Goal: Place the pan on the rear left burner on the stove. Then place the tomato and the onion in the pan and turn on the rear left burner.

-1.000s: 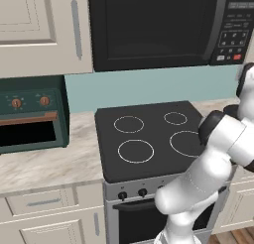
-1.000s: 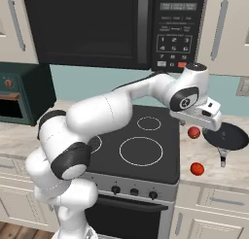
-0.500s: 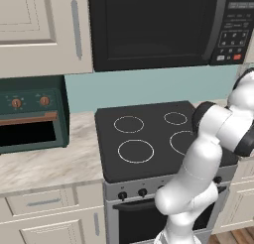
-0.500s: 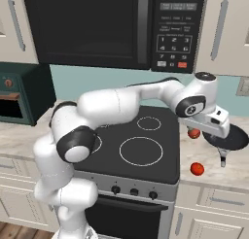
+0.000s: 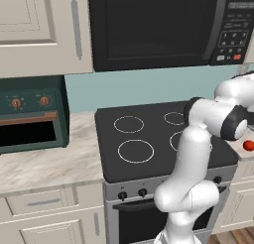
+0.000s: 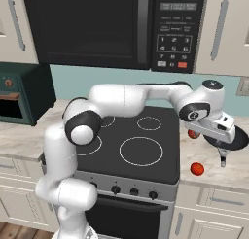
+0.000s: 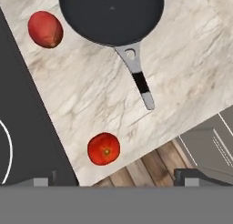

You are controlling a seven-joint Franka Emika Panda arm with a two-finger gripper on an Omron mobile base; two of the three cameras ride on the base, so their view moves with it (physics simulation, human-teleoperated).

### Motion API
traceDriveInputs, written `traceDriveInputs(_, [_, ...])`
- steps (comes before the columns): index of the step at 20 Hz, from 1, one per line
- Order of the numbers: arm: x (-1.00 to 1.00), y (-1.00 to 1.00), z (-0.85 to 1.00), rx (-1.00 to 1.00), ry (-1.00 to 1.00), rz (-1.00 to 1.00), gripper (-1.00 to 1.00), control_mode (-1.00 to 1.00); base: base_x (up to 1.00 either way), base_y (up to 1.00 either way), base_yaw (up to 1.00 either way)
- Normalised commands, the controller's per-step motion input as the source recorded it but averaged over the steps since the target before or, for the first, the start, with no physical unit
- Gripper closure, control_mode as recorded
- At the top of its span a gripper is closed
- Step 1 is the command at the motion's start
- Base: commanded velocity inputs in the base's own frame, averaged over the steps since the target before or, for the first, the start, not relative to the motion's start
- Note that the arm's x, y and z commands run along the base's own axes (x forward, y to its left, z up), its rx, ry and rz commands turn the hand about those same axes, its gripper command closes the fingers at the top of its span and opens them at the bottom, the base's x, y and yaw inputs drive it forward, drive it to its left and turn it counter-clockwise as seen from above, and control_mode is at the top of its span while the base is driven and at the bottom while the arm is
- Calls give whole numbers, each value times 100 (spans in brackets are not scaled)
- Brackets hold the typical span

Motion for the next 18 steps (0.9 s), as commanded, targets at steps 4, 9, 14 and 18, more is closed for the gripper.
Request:
traceDriveInputs(4, [21,-28,-22,2,1,1,-100,-100,0,0,0])
traceDriveInputs(9, [20,-30,-19,2,1,2,-100,-100,0,0,0])
traceDriveInputs(14, [22,-24,-19,1,2,2,-100,-100,0,0,0])
traceDriveInputs(18, [21,-4,-32,0,4,2,-100,-100,0,0,0])
